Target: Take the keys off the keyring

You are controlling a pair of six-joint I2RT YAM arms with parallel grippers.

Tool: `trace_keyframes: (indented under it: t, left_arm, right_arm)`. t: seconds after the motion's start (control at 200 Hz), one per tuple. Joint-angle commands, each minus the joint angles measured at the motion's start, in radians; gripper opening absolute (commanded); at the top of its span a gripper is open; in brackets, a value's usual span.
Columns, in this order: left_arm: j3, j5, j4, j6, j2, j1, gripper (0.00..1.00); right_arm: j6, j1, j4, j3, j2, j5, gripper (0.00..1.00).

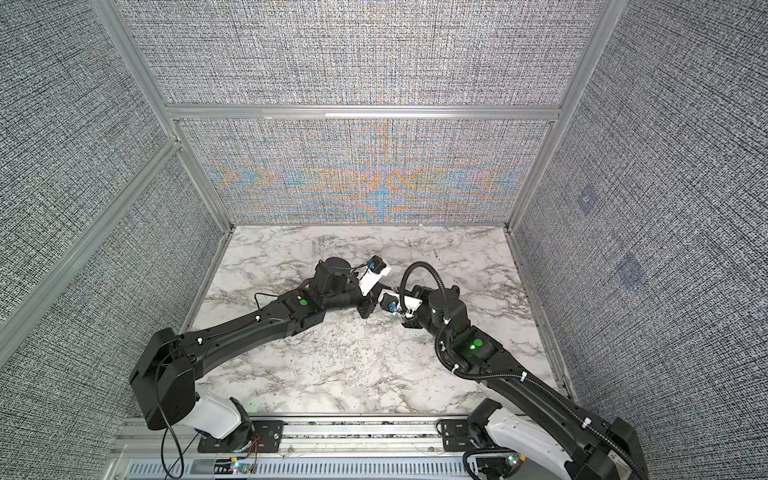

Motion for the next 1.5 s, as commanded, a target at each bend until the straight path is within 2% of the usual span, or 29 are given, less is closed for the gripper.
trace_keyframes:
  t: [0.0, 0.09, 0.295, 0.53, 0.825, 0.996, 1.246, 1.496]
  left_arm:
    - [-0.03, -0.044, 0.012, -0.002, -0.036, 0.009, 0.33]
    - [-0.07, -0.055, 0.037, 0.006, -0.08, 0.017, 0.38]
    - [-0.091, -0.079, 0.043, 0.031, -0.119, 0.043, 0.39]
    - [-0.095, -0.045, 0.068, 0.088, -0.129, 0.085, 0.39]
    - [-0.13, 0.177, 0.241, 0.102, -0.103, 0.095, 0.42]
    - [-0.136, 0.269, 0.309, 0.11, -0.085, 0.095, 0.43]
    - [-0.19, 0.316, 0.416, 0.106, -0.085, 0.095, 0.42]
    - [-0.201, 0.306, 0.46, 0.092, -0.066, 0.095, 0.42]
  right_arm:
    - [0.039, -0.061, -0.022, 0.025, -0.006, -0.194, 0.0]
    - [0.039, -0.108, -0.044, 0.037, 0.004, -0.297, 0.0]
    - [-0.002, -0.179, -0.102, 0.092, 0.042, -0.499, 0.0]
    - [-0.087, -0.209, -0.21, 0.171, 0.086, -0.619, 0.0]
    - [-0.221, -0.21, -0.306, 0.226, 0.123, -0.611, 0.0]
    - [-0.271, -0.21, -0.315, 0.278, 0.136, -0.608, 0.0]
    - [-0.357, -0.208, -0.345, 0.308, 0.154, -0.598, 0.0]
    - [-0.394, -0.208, -0.346, 0.324, 0.161, -0.602, 0.0]
